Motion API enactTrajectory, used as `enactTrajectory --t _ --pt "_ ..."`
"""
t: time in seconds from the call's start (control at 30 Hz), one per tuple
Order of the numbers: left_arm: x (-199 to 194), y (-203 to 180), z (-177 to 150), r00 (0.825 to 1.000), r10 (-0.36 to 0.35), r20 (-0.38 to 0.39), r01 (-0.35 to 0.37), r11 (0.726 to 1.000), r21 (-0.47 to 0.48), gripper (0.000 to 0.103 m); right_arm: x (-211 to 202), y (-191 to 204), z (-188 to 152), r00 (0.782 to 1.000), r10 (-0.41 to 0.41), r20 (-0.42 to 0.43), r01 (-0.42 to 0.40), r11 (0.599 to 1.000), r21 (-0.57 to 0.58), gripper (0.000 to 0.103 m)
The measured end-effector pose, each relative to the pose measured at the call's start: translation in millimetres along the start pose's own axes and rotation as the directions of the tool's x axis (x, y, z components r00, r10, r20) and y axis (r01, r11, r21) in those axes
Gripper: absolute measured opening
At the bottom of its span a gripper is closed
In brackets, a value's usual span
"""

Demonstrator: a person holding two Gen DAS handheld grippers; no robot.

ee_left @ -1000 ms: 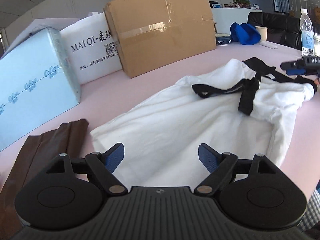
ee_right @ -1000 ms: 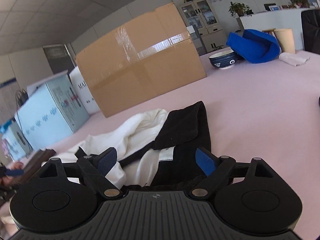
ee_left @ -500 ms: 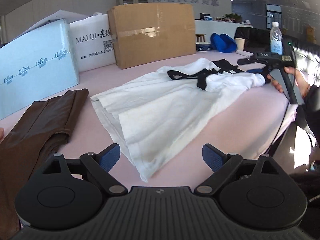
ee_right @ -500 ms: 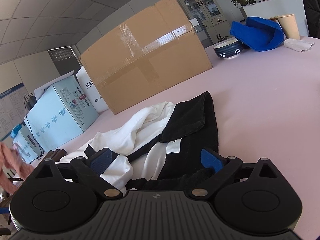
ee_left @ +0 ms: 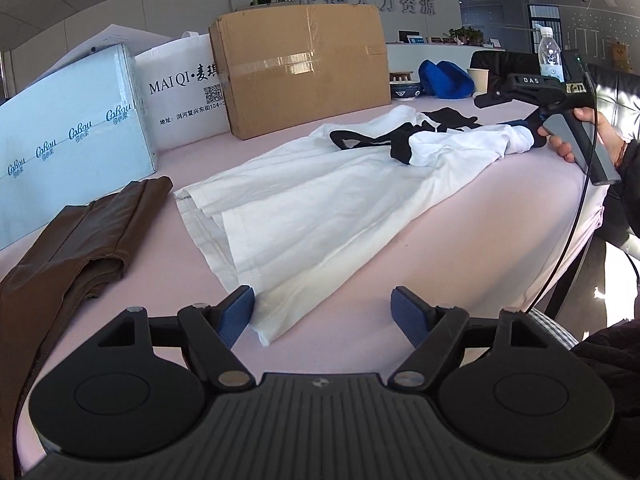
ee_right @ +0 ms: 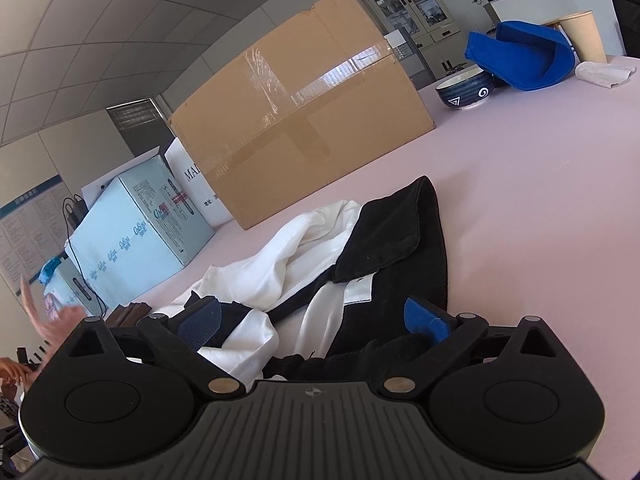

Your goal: Fold clothes

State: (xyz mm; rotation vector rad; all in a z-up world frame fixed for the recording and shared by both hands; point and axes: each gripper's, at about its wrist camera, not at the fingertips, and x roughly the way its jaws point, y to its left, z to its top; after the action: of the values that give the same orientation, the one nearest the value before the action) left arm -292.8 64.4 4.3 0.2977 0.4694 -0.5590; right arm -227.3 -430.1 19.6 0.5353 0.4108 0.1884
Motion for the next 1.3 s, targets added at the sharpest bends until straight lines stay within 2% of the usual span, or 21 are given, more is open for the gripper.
enactTrajectory --t 0.13,0.2,0.4,0.57,0.67,0.73,0.77,0.8,0.87,0.93,1.03,1.17,1.23,1.27,1.3 --pt "3 4 0 1.000 0.005 0.002 -0.005 0.999 -0.036 0.054 -1 0 0 1.000 0.004 0.006 -0.004 1.000 0.005 0.099" --pt "3 6 -1 1.000 0.021 0.003 -0.020 0.999 -0.042 0.043 -1 0 0 1.000 0.003 0.007 -0.003 1.000 0.006 0.099" --pt "5 14 -10 0.999 0.041 0.026 -0.037 0.991 -0.131 0.044 -1 -1 -1 1.000 0.001 0.006 -0.001 1.000 0.004 0.099" --pt "7 10 -24 0.990 0.108 0.095 -0.086 0.974 -0.210 0.051 -1 -2 -1 1.000 0.002 0.007 -0.002 1.000 0.007 0.100" --pt "7 4 -27 0.983 0.140 0.122 -0.114 0.974 -0.197 0.047 -4 -1 -2 1.000 -0.005 0.025 0.005 1.000 0.005 0.100" --pt "6 -1 -27 0.981 0.138 0.135 -0.113 0.977 -0.179 0.033 -13 6 -7 0.996 -0.031 0.079 0.033 0.999 -0.018 0.100" --pt "6 -3 -27 0.980 0.138 0.141 -0.114 0.979 -0.169 0.022 -19 10 -11 0.991 -0.055 0.121 0.060 0.998 -0.035 0.100" --pt "6 -5 -27 0.979 0.142 0.144 -0.119 0.980 -0.158 0.017 -26 15 -15 0.983 -0.078 0.164 0.087 0.995 -0.050 0.100" --pt "7 -7 -28 0.978 0.146 0.149 -0.124 0.982 -0.145 0.016 -38 24 -23 0.961 -0.121 0.249 0.144 0.987 -0.076 0.100" --pt "7 -5 -28 0.978 0.139 0.153 -0.118 0.983 -0.143 0.015 -51 35 -34 0.946 -0.123 0.299 0.173 0.974 -0.148 0.100" --pt "6 -4 -27 0.978 0.134 0.158 -0.116 0.986 -0.118 0.013 -65 56 -56 0.926 -0.188 0.327 0.281 0.922 -0.265 0.100" --pt "6 1 -26 0.982 0.113 0.152 -0.094 0.987 -0.128 0.012 -71 73 -77 0.874 -0.312 0.373 0.453 0.801 -0.391 0.099" --pt "6 5 -26 0.984 0.099 0.151 -0.078 0.987 -0.139 0.012 -73 71 -78 0.894 -0.310 0.324 0.431 0.793 -0.430 0.096" --pt "6 5 -27 0.983 0.099 0.152 -0.078 0.987 -0.138 0.012 -73 69 -76 0.900 -0.322 0.293 0.424 0.802 -0.420 0.095" --pt "7 6 -27 0.983 0.102 0.153 -0.081 0.987 -0.139 0.012 -73 66 -75 0.905 -0.337 0.262 0.419 0.814 -0.402 0.084"
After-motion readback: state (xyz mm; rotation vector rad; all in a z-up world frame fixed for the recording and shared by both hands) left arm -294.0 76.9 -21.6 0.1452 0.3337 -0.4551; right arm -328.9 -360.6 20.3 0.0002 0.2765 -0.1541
